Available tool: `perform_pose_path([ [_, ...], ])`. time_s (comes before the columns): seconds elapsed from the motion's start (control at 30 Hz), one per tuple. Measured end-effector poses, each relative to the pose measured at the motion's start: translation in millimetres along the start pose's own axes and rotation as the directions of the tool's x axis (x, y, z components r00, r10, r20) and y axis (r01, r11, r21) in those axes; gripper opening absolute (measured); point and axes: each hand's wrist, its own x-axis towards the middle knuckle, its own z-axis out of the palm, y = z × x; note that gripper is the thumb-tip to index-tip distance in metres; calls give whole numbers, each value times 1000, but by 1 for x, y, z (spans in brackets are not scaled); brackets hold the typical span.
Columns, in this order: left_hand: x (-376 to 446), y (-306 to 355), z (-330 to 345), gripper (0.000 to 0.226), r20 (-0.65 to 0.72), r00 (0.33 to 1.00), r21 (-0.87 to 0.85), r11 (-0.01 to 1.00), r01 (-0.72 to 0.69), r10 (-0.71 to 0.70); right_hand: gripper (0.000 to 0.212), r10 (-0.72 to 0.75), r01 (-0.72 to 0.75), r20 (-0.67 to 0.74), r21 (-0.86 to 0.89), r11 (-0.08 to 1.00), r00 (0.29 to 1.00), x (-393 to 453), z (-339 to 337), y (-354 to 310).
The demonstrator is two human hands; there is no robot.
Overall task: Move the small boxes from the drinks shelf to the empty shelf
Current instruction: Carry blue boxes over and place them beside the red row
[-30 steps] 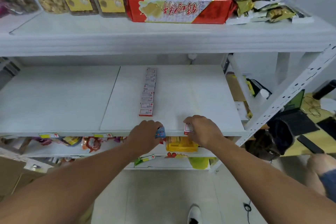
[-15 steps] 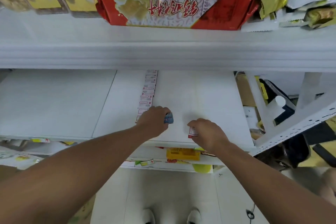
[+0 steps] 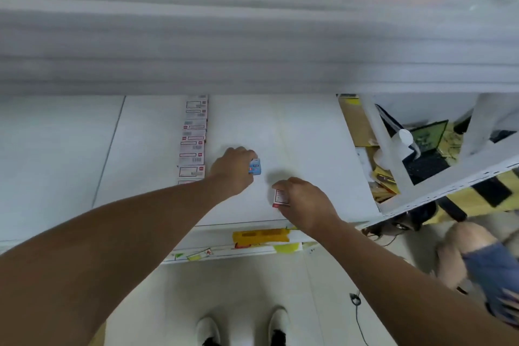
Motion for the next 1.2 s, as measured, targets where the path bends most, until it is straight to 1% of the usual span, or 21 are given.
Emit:
perform_pose_path([
  [0.07, -3, -3, 3, 61, 2, 1000, -36, 999, 5, -5, 40, -8, 8, -12, 12, 1000, 1000, 4, 4, -6],
  [0.13, -11, -5, -1, 79, 27, 1000, -62, 998, 18, -16, 41, -15, 16, -19, 12, 1000, 1000, 8, 5, -13],
  [0.17, -16, -7, -4, 85, 29, 999, -62, 998, 29, -27, 41, -24, 24, -15, 13, 1000, 1000, 11, 5, -17],
  [0.2, -23, -8, -7, 85, 16, 999, -57, 997, 50, -49, 42, -36, 36, -2, 7, 999, 999, 14, 5, -21],
  [0.33, -64, -16, -3, 69, -66, 984, -63, 985, 158, -163, 45, -108, 113, 51, -86, 990, 993, 30, 4, -41],
  [0.4, -83, -19, 5, 66, -101, 978, -101, 979, 175, -185, 47, -128, 131, 49, -88, 987, 991, 39, 10, -49],
  [0.5, -101, -14, 17, 60, -182, 966, -147, 977, 158, -183, 53, -125, 130, 59, -96, 987, 990, 47, 25, -54],
  [0.6, -115, -3, 24, 58, -239, 953, -200, 970, 142, -189, 53, -81, 83, 30, -66, 994, 996, 43, 35, -53],
  [0.67, -123, 2, 27, 56, -250, 948, -251, 959, 134, -198, 53, -64, 63, -29, -42, 997, 998, 30, 34, -50],
  [0.73, -129, 4, 30, 53, -263, 938, -350, 928, 126, -226, 45, -30, 29, -95, -8, 1000, 995, 15, 29, -45],
  [0.77, -130, 5, 32, 51, -260, 930, -429, 894, 129, -259, 40, 0, 6, -134, 47, 999, 991, 9, 28, -43],
  [0.8, -131, 8, 33, 49, -237, 921, -526, 838, 146, -309, 36, 48, -21, -175, 151, 988, 983, 3, 26, -41],
  [0.83, -131, 12, 34, 47, -195, 908, -630, 757, 173, -371, 34, 126, -65, -186, 304, 950, 974, -1, 25, -40],
  [0.87, -129, 18, 32, 45, -136, 890, -724, 657, 211, -436, 33, 216, -116, -163, 473, 873, 963, -4, 24, -41],
  [0.9, -126, 23, 30, 42, -71, 865, -800, 546, 248, -497, 32, 292, -162, -116, 617, 770, 949, -6, 21, -42],
  [0.97, -119, 36, 25, 37, 22, 807, -890, 357, 286, -591, 29, 382, -224, -7, 798, 559, 924, -6, 20, -46],
  [1.03, -113, 47, 22, 37, 78, 763, -947, 191, 258, -642, 29, 396, -223, 51, 887, 404, 917, -3, 23, -48],
  [1.07, -109, 51, 23, 39, 112, 754, -962, 120, 245, -647, 29, 394, -211, 64, 915, 343, 917, 0, 25, -51],
  [1.1, -107, 55, 24, 42, 143, 753, -971, 57, 233, -643, 29, 390, -205, 83, 937, 283, 917, 3, 27, -56],
  [1.17, -100, 62, 29, 45, 197, 755, -979, -83, 186, -626, 37, 367, -199, 123, 964, 176, 922, 9, 36, -63],
  [1.2, -95, 64, 32, 45, 214, 771, -976, -159, 148, -600, 41, 358, -199, 139, 970, 138, 923, 12, 40, -68],
])
